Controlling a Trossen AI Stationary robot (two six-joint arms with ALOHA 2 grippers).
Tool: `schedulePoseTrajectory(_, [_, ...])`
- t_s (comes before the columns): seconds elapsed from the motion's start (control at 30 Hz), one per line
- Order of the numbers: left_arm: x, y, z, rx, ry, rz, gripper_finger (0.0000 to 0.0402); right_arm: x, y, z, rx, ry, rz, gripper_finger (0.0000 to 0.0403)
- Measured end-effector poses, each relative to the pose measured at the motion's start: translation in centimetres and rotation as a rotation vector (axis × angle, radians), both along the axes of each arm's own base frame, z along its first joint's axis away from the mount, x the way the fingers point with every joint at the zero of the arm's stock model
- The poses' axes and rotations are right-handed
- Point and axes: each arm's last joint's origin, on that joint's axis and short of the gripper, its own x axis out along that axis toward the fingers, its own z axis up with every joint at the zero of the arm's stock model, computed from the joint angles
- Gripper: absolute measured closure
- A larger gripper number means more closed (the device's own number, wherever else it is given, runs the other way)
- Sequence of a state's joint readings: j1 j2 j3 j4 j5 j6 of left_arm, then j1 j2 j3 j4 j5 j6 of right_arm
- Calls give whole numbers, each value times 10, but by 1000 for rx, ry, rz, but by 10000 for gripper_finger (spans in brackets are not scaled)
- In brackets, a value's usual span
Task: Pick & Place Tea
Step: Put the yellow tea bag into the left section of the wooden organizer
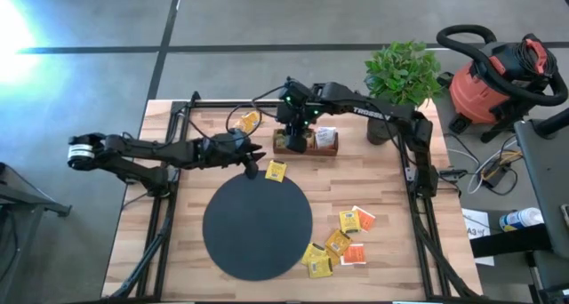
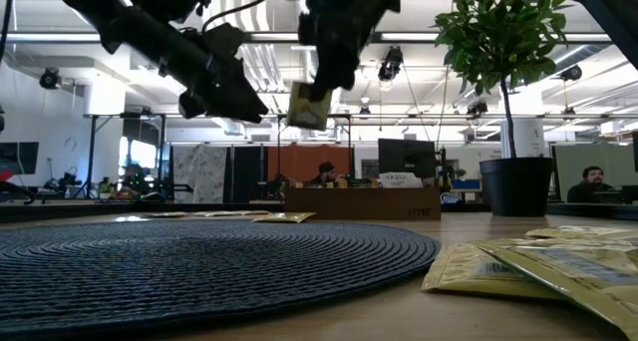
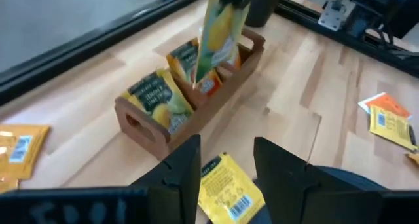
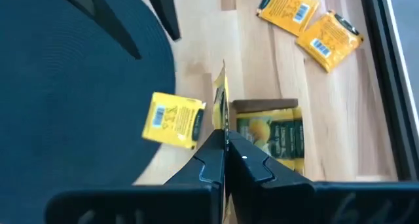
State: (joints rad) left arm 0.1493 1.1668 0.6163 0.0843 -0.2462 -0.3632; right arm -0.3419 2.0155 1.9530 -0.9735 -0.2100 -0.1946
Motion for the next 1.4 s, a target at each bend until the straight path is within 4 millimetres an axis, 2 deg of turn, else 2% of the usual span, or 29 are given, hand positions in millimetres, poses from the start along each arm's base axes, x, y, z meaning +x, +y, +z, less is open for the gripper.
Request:
schedulePoseTrajectory(0.2, [-4,0,1,-48,-4,27,266,8,-6,-34,-53,-70,32,394])
schedulePoseTrajectory(0.47, [-5,-1,1,-88,-18,49,266,-6,-23,-73,-37,13,-62,394])
schedulePoseTrajectory(0.6, [-5,0,1,-90,-20,55,266,-4,-26,-82,-42,-32,-84,394])
schedulePoseTrajectory(0.77, [-5,-1,1,-113,-22,67,266,-8,-25,-89,-35,-8,-83,394])
schedulePoseTrajectory(1.1, [-6,-1,0,-118,-17,69,266,-8,-24,-92,-26,-6,-71,394])
schedulePoseTrajectory(1.4, [-6,-1,0,-119,-16,69,266,0,-28,-118,-2,49,-70,394])
